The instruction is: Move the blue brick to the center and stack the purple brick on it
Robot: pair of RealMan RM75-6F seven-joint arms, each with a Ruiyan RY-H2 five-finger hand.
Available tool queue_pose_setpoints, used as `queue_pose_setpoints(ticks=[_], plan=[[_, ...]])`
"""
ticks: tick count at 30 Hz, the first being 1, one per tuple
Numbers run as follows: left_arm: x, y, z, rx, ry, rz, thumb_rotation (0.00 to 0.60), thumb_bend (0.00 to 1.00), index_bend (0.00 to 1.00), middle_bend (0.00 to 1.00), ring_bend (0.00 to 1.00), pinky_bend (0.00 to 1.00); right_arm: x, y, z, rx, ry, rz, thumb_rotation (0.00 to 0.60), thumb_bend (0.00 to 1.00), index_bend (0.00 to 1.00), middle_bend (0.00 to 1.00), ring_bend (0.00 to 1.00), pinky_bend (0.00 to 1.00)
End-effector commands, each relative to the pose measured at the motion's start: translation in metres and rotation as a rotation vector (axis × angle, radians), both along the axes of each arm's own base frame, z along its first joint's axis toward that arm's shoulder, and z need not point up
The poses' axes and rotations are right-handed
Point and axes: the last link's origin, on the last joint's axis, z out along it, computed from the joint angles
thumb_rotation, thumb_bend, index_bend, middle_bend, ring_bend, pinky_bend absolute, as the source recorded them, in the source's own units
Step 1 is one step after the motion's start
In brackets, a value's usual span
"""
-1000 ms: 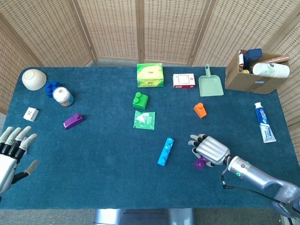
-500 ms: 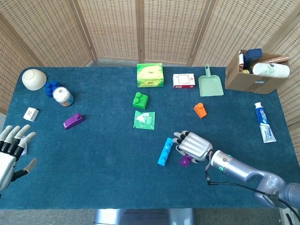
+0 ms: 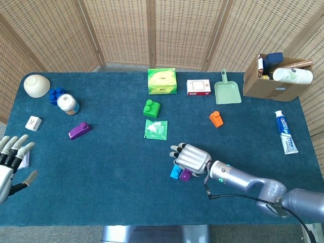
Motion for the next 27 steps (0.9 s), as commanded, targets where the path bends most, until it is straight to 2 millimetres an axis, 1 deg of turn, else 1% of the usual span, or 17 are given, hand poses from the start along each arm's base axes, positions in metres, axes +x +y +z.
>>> queue_pose_setpoints(ticks=[1,9,27], plan=[[-0.002,-0.001,0.000,0.001,-0.005,0.007,0.600,0.34,0.13,0.00,0.00,0.00,0.005,-0.003,-0.004,0.004,0.002,0.007,0.600,0.18,0.59,0.23,0.12,0.24],[-0.008,-0.001,-0.003,0.001,-0.018,0.025,0.600,0.34,0.13,0.00,0.00,0.00,0.015,-0.010,-0.013,0.013,0.011,0.025,0.600,0.18,0.59,0.23,0.12,0.24],[-0.014,0.001,-0.004,-0.003,-0.033,0.038,0.600,0.33,0.12,0.00,0.00,0.00,0.022,-0.015,-0.028,0.025,0.024,0.043,0.600,0.18,0.59,0.23,0.12,0.24]])
